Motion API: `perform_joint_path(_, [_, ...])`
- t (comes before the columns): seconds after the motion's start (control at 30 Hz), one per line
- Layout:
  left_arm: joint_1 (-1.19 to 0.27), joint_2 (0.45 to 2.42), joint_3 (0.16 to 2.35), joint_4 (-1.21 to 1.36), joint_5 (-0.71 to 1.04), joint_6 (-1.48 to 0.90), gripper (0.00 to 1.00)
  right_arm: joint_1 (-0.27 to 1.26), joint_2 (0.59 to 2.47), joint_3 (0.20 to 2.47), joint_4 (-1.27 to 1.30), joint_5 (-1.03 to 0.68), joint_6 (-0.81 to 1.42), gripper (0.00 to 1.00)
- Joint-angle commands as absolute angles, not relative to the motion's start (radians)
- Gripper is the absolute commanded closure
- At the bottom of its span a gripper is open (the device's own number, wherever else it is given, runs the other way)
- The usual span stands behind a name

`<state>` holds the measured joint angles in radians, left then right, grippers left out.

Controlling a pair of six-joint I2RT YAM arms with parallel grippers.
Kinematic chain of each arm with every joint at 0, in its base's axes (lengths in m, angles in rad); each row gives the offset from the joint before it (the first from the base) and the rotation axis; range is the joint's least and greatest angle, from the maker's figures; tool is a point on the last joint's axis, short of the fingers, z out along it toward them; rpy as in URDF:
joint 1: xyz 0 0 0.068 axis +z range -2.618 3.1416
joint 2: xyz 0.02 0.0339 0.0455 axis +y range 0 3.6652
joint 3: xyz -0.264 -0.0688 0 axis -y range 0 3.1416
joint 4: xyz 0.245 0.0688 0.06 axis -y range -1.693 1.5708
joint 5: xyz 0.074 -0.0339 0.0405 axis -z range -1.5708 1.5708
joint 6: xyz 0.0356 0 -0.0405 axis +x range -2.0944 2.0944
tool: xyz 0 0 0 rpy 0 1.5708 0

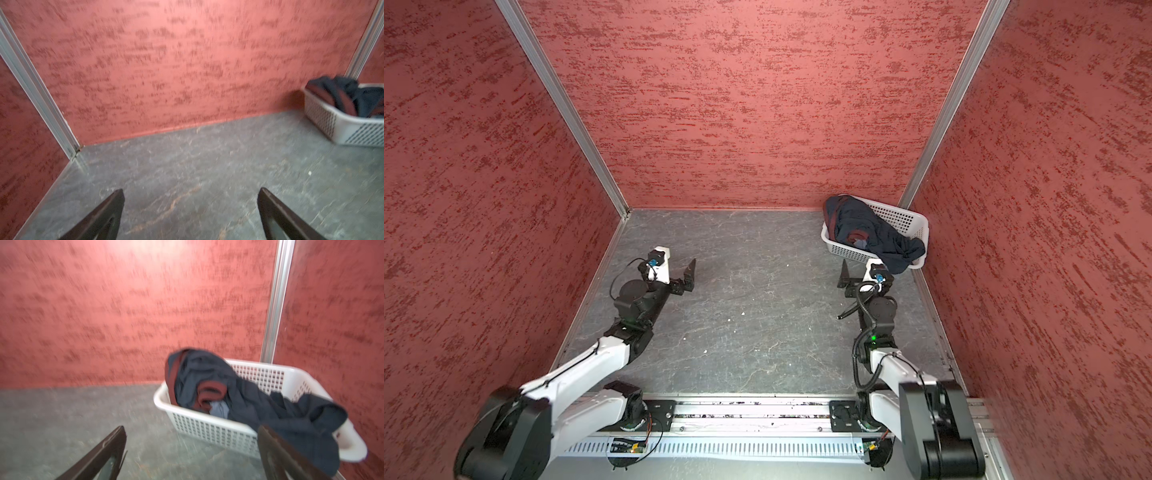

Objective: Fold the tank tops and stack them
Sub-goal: 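Reach the right gripper into the basket and grasp the navy tank top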

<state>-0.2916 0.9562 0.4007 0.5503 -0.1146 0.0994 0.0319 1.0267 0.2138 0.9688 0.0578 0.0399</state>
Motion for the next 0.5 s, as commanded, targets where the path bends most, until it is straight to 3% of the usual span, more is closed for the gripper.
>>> perform_joint_path(0.0, [-0.295, 0.801, 0.471, 0.217, -0.173, -0.048, 0.0, 0.039, 0.898, 0.361, 0.637, 0.078, 0.216, 0.01])
perform_joint_path(0.2, [-0.243, 0.607, 0.55, -0.136, -0.227, -0.393, 0.01, 0.033, 0.873, 0.702, 0.009, 0.186, 0.538, 0.01])
perform_joint_path(0.3, [-0.2, 0.531, 0.537, -0.284, -0.236, -0.598, 0.01, 0.006, 0.899, 0.722, 0.051, 0.034, 0.521, 0.01])
perform_joint_path(0.47, [-0.073, 0.451, 0.48, -0.227, 0.046, -0.557, 0.01, -0.001, 1.081, 0.832, 0.04, -0.034, 0.504, 0.01])
